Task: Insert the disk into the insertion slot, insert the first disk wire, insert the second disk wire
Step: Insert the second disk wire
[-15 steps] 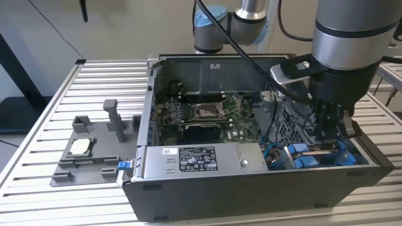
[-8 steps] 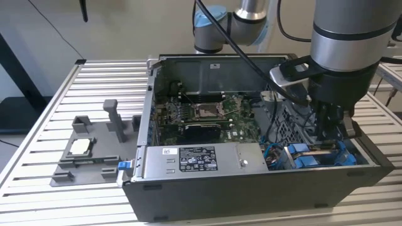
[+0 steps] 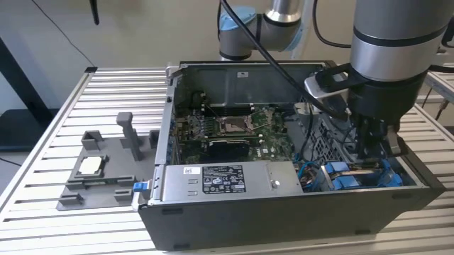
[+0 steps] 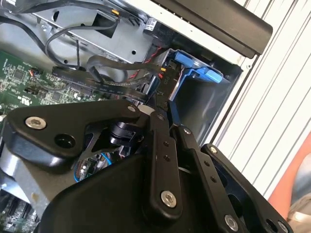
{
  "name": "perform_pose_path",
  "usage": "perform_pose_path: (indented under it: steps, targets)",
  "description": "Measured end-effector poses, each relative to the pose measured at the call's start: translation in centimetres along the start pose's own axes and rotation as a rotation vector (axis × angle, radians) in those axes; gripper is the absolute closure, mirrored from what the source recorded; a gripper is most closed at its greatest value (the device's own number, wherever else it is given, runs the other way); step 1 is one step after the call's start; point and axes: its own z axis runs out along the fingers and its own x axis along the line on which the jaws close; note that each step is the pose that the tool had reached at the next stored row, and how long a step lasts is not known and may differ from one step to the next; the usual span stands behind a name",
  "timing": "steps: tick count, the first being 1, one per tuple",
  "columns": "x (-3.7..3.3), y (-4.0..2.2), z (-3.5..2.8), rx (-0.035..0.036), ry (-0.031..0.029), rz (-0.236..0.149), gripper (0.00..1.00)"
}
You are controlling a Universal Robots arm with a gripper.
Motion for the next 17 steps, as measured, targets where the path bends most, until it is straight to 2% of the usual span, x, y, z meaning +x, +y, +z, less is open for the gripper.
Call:
perform_pose_path:
  steps: [17]
  targets:
    - [0.33, 0.05, 0.71, 0.0002, 0.0003, 0.000, 0.84]
